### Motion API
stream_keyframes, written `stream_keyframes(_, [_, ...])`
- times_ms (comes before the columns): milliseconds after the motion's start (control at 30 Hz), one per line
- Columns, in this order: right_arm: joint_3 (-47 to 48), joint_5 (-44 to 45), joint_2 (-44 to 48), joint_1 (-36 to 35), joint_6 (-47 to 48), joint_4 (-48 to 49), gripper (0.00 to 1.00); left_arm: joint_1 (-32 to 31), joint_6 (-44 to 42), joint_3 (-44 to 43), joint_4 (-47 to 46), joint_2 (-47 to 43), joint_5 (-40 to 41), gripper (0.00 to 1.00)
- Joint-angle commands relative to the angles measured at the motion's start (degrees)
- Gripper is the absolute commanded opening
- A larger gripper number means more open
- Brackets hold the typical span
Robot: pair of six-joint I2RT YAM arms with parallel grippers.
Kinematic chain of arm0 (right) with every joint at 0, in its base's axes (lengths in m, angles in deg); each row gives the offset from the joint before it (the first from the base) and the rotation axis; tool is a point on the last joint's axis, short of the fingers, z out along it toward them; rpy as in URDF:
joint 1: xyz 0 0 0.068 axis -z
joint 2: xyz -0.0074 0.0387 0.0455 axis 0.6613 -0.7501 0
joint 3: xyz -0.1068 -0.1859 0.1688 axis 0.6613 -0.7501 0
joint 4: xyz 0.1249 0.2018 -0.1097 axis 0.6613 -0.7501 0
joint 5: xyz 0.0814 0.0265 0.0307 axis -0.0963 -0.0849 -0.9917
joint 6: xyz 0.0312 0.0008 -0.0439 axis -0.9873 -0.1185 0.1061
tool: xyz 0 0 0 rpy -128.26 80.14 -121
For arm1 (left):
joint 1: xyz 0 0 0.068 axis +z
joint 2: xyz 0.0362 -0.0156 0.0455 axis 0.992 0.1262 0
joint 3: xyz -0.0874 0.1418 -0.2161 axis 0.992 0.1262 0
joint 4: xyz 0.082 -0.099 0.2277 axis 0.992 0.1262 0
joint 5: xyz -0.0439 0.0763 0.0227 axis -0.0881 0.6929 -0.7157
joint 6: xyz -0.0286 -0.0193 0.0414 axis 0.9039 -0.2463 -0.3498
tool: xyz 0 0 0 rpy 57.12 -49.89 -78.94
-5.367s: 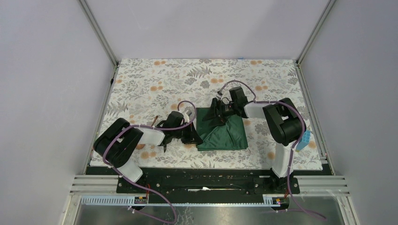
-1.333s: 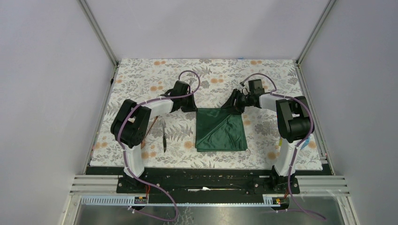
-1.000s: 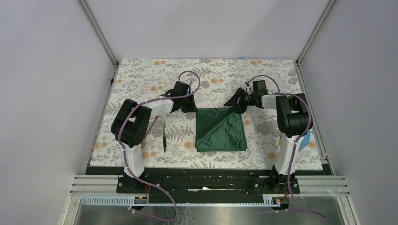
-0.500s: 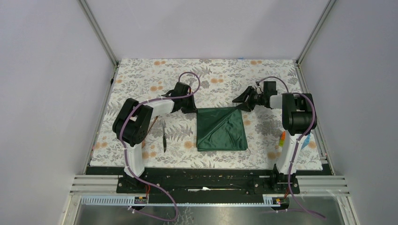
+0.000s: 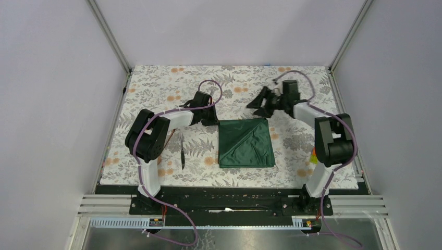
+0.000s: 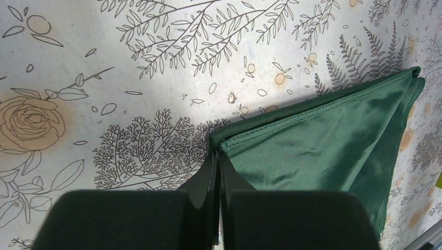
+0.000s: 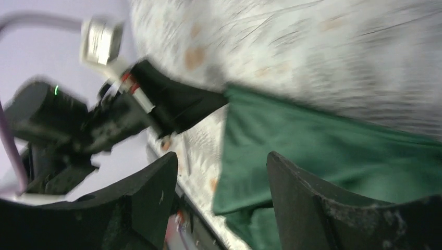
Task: Fold the napkin into a case and place the utensils inside
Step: Smooth out the upper triangle-folded napkin at the center of the board.
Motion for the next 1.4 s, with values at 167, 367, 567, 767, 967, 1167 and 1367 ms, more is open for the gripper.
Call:
stream_keyframes(167, [-7.0, -13.1, -7.0, -23.1, -24.0, 33.7, 0.67, 0.3, 0.0, 2.1, -0.7, 1.0, 1.0, 0.00])
stream_keyframes(367, [-13.4, -14.7, -11.0, -25.9, -30.9, 46.7, 0.59, 0.3, 0.0, 1.8, -0.6, 1.2, 1.1, 0.00])
stream_keyframes(567, [-17.2, -15.9, -14.1, -28.2, -33.2, 53.4, 0.58, 0.3, -0.1, 1.7, -0.6, 1.2, 0.9, 0.00])
stream_keyframes(767, [-22.1, -15.5, -13.2, -29.1, -27.7, 49.6, 0.58, 0.3, -0.2, 1.7, -0.5, 1.4, 0.9, 0.00])
stream_keyframes(967, [-24.1, -16.3, -9.9, -29.1, -16.7, 38.7, 0.59, 0.3, -0.1, 1.6, -0.6, 1.5, 0.6, 0.00])
stream_keyframes(1167, [-19.0, -12.2, -0.1, -29.4, -2.2, 15.1, 0.66, 0.3, 0.0, 0.9, -0.1, 1.2, 0.0, 0.00])
stream_keyframes(1367, [-14.5, 1.7, 10.9, -31.2, 8.4, -9.1, 0.73, 0.3, 0.4, 0.6, -0.1, 1.1, -0.3, 0.00])
